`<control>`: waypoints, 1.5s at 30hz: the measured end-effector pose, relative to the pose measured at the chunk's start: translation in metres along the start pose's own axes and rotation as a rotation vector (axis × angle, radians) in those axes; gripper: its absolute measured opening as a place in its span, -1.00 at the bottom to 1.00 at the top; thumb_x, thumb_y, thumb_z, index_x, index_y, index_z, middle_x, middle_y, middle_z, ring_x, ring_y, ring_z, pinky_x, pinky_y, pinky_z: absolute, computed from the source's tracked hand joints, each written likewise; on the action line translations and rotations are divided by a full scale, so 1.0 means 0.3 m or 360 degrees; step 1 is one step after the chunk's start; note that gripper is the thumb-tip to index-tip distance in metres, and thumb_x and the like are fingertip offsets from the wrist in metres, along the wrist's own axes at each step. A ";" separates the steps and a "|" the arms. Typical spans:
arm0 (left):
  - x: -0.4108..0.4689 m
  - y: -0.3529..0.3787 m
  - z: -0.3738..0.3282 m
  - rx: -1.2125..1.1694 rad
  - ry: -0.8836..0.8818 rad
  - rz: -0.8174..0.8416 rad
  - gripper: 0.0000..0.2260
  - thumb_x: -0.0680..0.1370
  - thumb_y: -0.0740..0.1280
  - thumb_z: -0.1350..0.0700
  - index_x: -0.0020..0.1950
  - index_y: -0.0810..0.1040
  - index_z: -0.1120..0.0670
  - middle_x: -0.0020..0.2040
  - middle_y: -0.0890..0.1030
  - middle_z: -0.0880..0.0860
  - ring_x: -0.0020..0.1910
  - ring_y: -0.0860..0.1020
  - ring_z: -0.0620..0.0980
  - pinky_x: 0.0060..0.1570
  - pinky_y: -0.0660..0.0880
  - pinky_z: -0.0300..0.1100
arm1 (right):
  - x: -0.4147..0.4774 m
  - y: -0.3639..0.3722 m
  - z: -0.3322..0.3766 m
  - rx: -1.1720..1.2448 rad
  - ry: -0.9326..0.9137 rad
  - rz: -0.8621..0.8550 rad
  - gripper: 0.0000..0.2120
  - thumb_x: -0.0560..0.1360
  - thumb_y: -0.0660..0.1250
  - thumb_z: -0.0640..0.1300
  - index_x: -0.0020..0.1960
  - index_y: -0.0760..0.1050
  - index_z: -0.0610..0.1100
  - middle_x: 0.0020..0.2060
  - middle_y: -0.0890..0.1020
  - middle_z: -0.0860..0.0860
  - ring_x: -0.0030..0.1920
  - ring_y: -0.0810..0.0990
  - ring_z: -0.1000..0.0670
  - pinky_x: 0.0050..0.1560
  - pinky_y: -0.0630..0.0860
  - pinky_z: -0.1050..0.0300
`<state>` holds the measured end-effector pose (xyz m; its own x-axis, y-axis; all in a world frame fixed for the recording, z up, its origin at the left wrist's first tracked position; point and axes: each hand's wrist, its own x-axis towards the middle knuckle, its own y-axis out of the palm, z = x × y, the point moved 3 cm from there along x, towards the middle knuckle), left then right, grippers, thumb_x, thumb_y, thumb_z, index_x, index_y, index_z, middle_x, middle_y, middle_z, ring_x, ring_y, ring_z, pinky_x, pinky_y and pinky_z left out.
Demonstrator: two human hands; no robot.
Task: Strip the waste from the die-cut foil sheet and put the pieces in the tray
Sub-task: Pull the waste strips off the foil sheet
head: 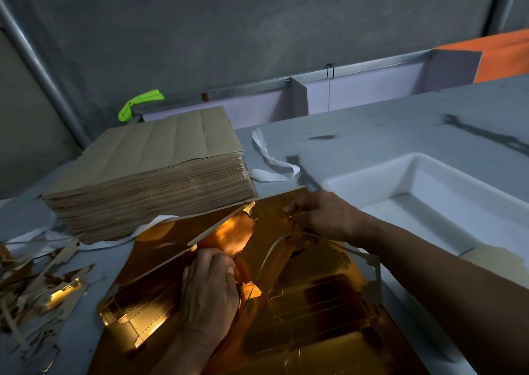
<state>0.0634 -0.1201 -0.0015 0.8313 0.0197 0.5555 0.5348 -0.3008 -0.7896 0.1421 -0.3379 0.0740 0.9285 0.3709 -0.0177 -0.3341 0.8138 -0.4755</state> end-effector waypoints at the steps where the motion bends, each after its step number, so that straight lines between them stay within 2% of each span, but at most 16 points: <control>1: 0.001 0.002 0.003 -0.0005 -0.0030 0.0010 -0.88 0.55 0.30 0.24 -0.12 0.58 0.05 -0.07 0.53 0.00 -0.10 0.50 -0.07 -0.03 0.36 -0.13 | 0.001 -0.003 -0.002 0.0017 0.0006 -0.0004 -0.78 0.57 0.28 -0.24 -0.08 0.63 0.02 -0.40 0.63 0.16 -0.44 0.56 0.25 -0.42 0.43 0.40; 5: 0.000 0.004 0.009 0.0020 -0.0125 0.0062 -0.91 0.53 0.34 0.23 -0.10 0.59 0.07 -0.06 0.54 0.02 -0.08 0.51 -0.03 -0.01 0.36 -0.12 | 0.002 -0.010 -0.008 0.0046 -0.0003 -0.0012 -0.83 0.56 0.29 -0.23 -0.08 0.64 -0.06 -0.29 0.67 0.06 -0.35 0.61 0.17 -0.32 0.50 0.31; 12: 0.002 -0.001 0.004 0.0000 0.0011 -0.0055 -0.86 0.53 0.29 0.24 -0.13 0.61 0.06 -0.11 0.55 0.02 -0.13 0.49 -0.07 -0.07 0.41 -0.10 | 0.002 -0.011 -0.004 0.0079 -0.0054 -0.0002 -0.79 0.55 0.30 -0.22 -0.11 0.66 0.01 -0.23 0.70 0.11 -0.27 0.65 0.19 -0.30 0.49 0.38; 16: 0.007 0.018 0.031 -0.0091 -0.0162 0.0203 -0.87 0.60 0.27 0.14 0.03 0.60 -0.03 0.01 0.45 -0.12 -0.07 0.34 -0.27 0.04 0.34 -0.21 | -0.005 -0.002 -0.002 0.0107 -0.0087 0.0103 -0.78 0.58 0.26 -0.24 -0.06 0.66 -0.03 -0.33 0.67 0.17 -0.40 0.58 0.25 -0.39 0.45 0.41; 19: 0.020 0.018 0.039 -0.0108 -0.0188 0.0342 -0.83 0.64 0.16 0.04 0.10 0.53 -0.14 0.04 0.40 -0.21 -0.08 0.27 -0.40 0.00 0.27 -0.29 | -0.007 -0.001 0.001 0.0091 -0.0099 0.0115 -0.76 0.59 0.27 -0.21 -0.06 0.66 0.05 -0.21 0.68 0.16 -0.28 0.62 0.25 -0.34 0.46 0.44; 22: 0.057 -0.014 0.010 -0.0241 -0.0145 0.0323 -0.82 0.64 0.14 0.06 0.11 0.48 -0.18 -0.01 0.44 -0.25 -0.06 0.40 -0.34 -0.04 0.35 -0.31 | -0.007 0.002 0.001 0.0038 -0.0098 0.0171 -0.75 0.60 0.27 -0.17 -0.07 0.65 0.12 -0.08 0.69 0.14 -0.14 0.64 0.24 -0.28 0.48 0.46; 24: 0.095 -0.035 -0.019 -0.0369 -0.0171 0.0325 -0.81 0.65 0.10 0.04 0.13 0.45 -0.18 -0.04 0.49 -0.22 -0.07 0.50 -0.26 -0.10 0.42 -0.33 | -0.007 0.002 0.001 0.0035 -0.0101 0.0208 -0.76 0.60 0.27 -0.15 -0.06 0.66 0.12 -0.10 0.69 0.17 -0.13 0.64 0.24 -0.26 0.48 0.45; 28: 0.173 -0.063 -0.094 -0.0660 -0.0256 0.0423 -0.73 0.66 0.06 -0.08 0.29 0.44 -0.16 -0.03 0.59 -0.08 -0.08 0.57 -0.11 -0.14 0.55 -0.14 | -0.009 0.005 0.001 0.0020 -0.0093 0.0270 -0.75 0.60 0.27 -0.13 -0.06 0.66 0.15 -0.14 0.68 0.21 -0.18 0.64 0.24 -0.25 0.49 0.41; 30: 0.198 -0.053 -0.125 -0.0770 -0.0292 0.0613 -0.59 0.61 -0.01 -0.24 0.39 0.38 -0.21 0.18 0.52 -0.15 0.11 0.52 -0.16 -0.08 0.44 -0.27 | -0.011 0.007 0.001 -0.0002 -0.0080 0.0292 -0.75 0.58 0.26 -0.14 -0.03 0.66 0.15 -0.13 0.69 0.18 -0.19 0.64 0.21 -0.20 0.54 0.30; 31: 0.206 -0.042 -0.136 -0.0835 -0.0319 0.0723 -0.49 0.55 -0.06 -0.32 0.43 0.35 -0.22 0.28 0.45 -0.19 0.22 0.43 -0.19 0.03 0.38 -0.28 | -0.012 0.008 0.001 -0.0024 -0.0076 0.0309 -0.75 0.57 0.25 -0.14 -0.01 0.65 0.13 -0.11 0.70 0.10 -0.18 0.65 0.13 -0.14 0.59 0.18; 34: 0.224 -0.009 -0.165 -0.1138 -0.0486 0.0972 -0.34 0.45 -0.09 -0.46 0.38 0.46 -0.22 0.39 0.42 -0.14 0.39 0.37 -0.08 0.36 0.31 0.00 | -0.017 0.012 0.006 -0.0057 -0.0103 0.0382 -0.75 0.52 0.23 -0.13 0.05 0.65 0.07 -0.05 0.70 -0.13 -0.09 0.67 -0.15 0.01 0.59 -0.17; 36: 0.227 0.002 -0.170 -0.1354 -0.0627 0.1029 -0.41 0.47 -0.05 -0.45 0.22 0.59 -0.23 0.31 0.57 0.03 0.34 0.49 0.06 0.36 0.35 0.17 | -0.014 0.010 0.001 -0.0032 -0.0097 0.0416 -0.75 0.53 0.23 -0.14 0.07 0.65 0.03 -0.03 0.69 -0.20 -0.05 0.65 -0.24 0.02 0.58 -0.22; 37: 0.226 -0.003 -0.169 -0.1392 -0.0675 0.1025 -0.47 0.48 -0.03 -0.44 0.13 0.62 -0.27 0.25 0.61 0.03 0.29 0.52 0.05 0.33 0.38 0.17 | -0.011 0.010 -0.003 -0.0024 -0.0084 0.0432 -0.76 0.55 0.23 -0.16 0.08 0.64 0.02 -0.03 0.68 -0.22 -0.10 0.65 -0.23 -0.02 0.57 -0.19; 39: 0.223 -0.017 -0.164 -0.1450 -0.0724 0.0998 -0.53 0.46 0.01 -0.44 0.04 0.63 -0.29 0.17 0.64 -0.05 0.21 0.57 -0.04 0.27 0.44 0.06 | -0.006 0.014 -0.011 -0.0044 -0.0050 0.0475 -0.75 0.58 0.22 -0.20 0.10 0.63 0.01 -0.08 0.68 -0.22 -0.22 0.63 -0.08 -0.15 0.54 -0.02; 41: 0.222 -0.025 -0.158 -0.1501 -0.0693 0.0945 -0.51 0.45 0.04 -0.42 0.08 0.62 -0.23 0.10 0.65 -0.12 0.13 0.61 -0.11 0.18 0.48 -0.08 | -0.004 0.018 -0.017 -0.0080 -0.0019 0.0500 -0.74 0.58 0.21 -0.21 0.06 0.63 0.04 -0.16 0.68 -0.19 -0.30 0.60 0.03 -0.24 0.51 0.12; 45: 0.218 -0.047 -0.165 -0.1580 -0.0703 0.0627 -0.53 0.51 0.08 -0.30 0.11 0.65 -0.09 0.00 0.70 -0.12 0.03 0.63 -0.23 -0.02 0.49 -0.31 | 0.004 0.018 -0.025 -0.0088 0.0018 0.0459 -0.77 0.58 0.23 -0.20 0.01 0.60 0.08 -0.25 0.66 -0.06 -0.33 0.60 0.08 -0.26 0.52 0.15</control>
<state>0.1029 -0.1618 0.0589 0.9993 0.0309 0.0218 0.0350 -0.9733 -0.2267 0.1426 -0.3365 0.0649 0.7981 0.5784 -0.1687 -0.5757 0.6497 -0.4965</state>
